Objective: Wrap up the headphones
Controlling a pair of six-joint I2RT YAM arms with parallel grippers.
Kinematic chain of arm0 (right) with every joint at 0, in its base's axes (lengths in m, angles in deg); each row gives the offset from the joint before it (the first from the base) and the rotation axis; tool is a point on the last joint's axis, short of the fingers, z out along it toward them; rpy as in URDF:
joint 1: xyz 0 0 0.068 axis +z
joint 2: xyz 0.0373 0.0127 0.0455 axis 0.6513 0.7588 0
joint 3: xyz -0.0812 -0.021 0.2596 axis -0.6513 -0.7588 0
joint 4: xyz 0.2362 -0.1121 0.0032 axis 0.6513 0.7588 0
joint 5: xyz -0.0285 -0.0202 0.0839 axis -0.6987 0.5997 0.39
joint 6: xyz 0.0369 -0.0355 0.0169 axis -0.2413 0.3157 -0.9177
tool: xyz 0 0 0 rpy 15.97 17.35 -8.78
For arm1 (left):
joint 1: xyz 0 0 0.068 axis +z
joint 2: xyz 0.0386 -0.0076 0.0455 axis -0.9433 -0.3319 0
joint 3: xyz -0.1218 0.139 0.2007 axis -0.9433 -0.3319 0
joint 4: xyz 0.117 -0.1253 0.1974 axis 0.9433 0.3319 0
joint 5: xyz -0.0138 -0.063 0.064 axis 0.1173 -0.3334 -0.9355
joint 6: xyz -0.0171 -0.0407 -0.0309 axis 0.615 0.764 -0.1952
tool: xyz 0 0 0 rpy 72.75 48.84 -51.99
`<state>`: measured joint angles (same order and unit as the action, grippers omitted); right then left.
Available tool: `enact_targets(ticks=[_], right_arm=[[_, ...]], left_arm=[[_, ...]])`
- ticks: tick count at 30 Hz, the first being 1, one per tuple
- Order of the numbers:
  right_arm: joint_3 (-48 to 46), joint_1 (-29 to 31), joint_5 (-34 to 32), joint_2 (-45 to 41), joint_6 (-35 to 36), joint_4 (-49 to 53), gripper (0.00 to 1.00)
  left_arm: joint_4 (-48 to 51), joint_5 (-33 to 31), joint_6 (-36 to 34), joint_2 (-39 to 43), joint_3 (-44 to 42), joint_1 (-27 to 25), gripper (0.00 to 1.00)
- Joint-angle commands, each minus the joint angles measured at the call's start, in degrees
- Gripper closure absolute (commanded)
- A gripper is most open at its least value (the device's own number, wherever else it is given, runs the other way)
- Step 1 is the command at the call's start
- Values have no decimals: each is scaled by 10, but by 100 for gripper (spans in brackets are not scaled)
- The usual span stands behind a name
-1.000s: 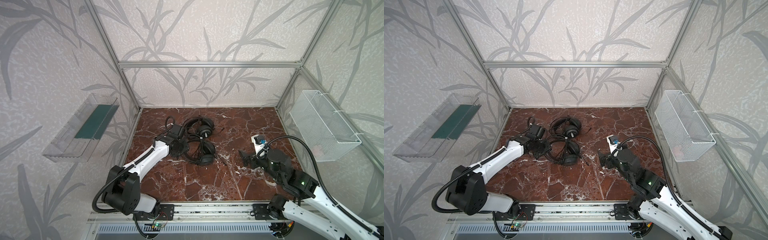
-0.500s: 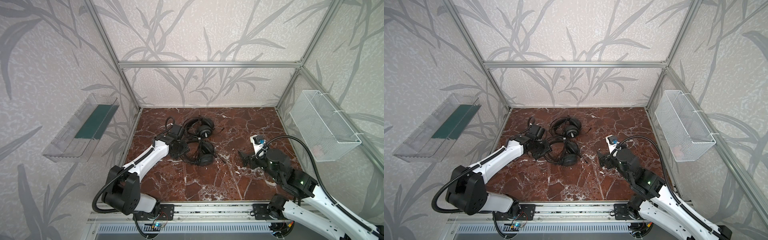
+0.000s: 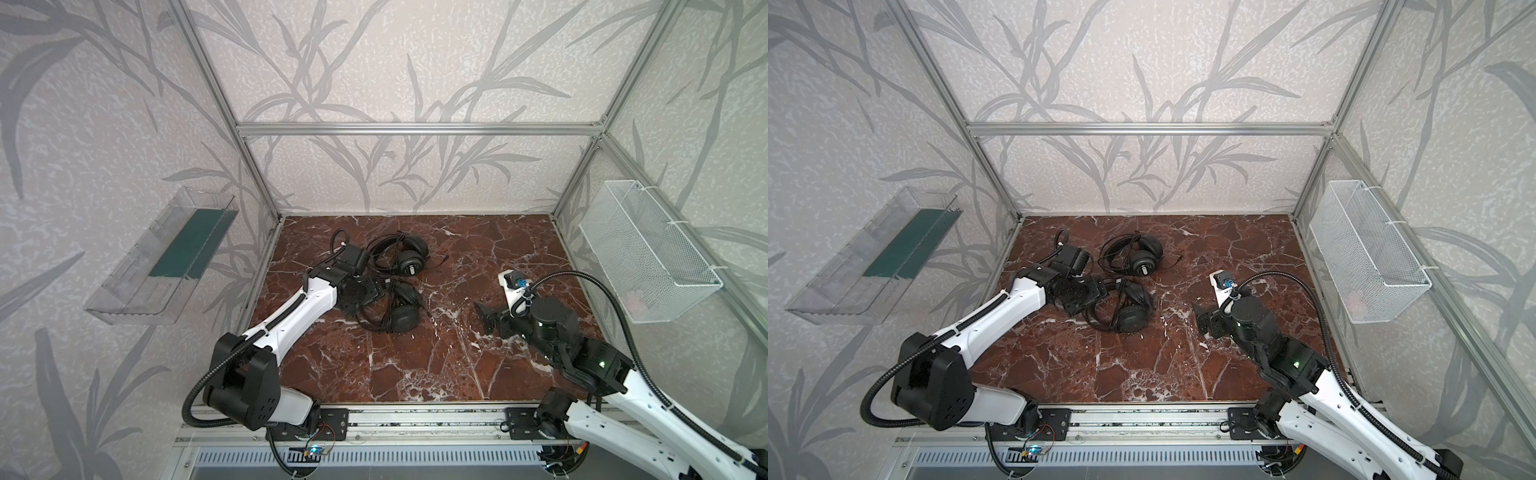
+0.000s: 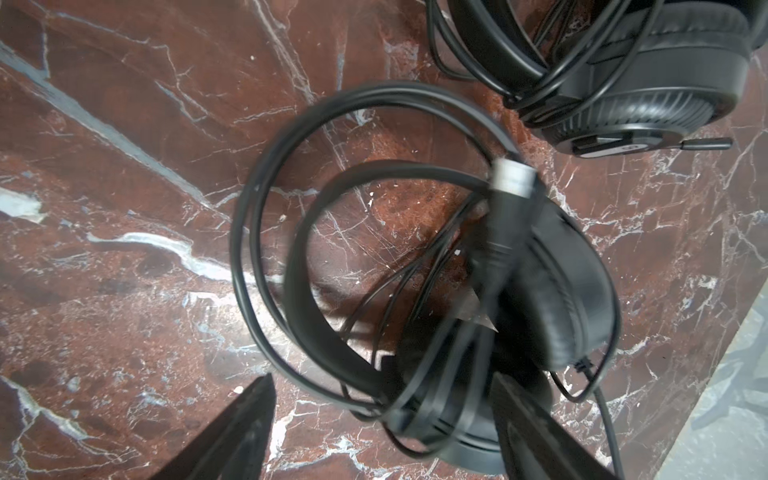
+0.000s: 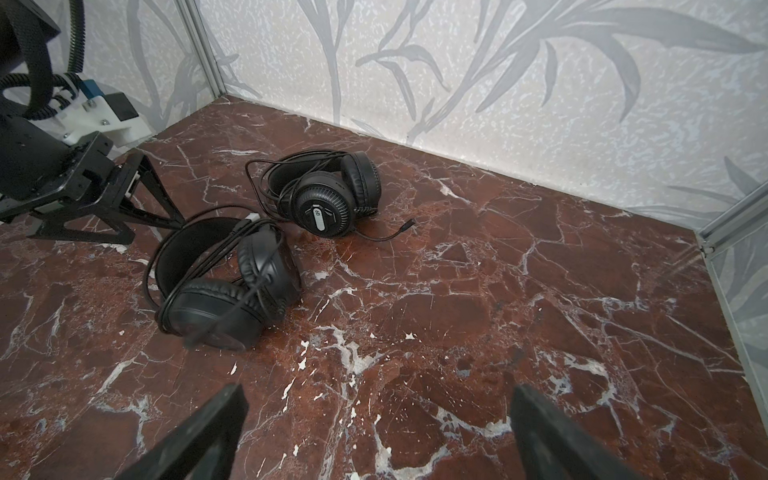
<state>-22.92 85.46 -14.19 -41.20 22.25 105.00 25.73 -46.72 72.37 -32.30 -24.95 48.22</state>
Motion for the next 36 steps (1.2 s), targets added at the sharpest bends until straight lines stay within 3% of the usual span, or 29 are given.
enact_targets(ticks=[1,2,3,6,14,18,23,26,31,36], right_arm=[[3,-3,5,1,2,-6,1],[3,-3,5,1,3,-6,1],[3,-3,6,1,3,-5,1],[2,-3,-2,5,4,-9,1],[10,-10,-24,32,31,-31,1],[-5,-26,-57,32,48,-70,1],[-11,-78,-49,31,44,-110,1],[-12,-139,-19,41,36,-133,1],[-3,-259,40,93,-23,-146,1],[-12,-276,18,126,-23,-193,1]], left_arm=[[27,0,-3,15,18,0,16],[31,1,-4,15,21,0,12],[35,1,-7,14,25,1,1],[61,-18,-32,18,58,4,1],[22,-199,-131,41,125,45,1],[6,-188,-103,22,145,112,1],[-158,-259,-144,66,52,125,1],[-225,-301,-172,94,-14,147,1],[-415,-368,-264,159,-193,179,1],[-530,-385,-316,190,-298,192,1]])
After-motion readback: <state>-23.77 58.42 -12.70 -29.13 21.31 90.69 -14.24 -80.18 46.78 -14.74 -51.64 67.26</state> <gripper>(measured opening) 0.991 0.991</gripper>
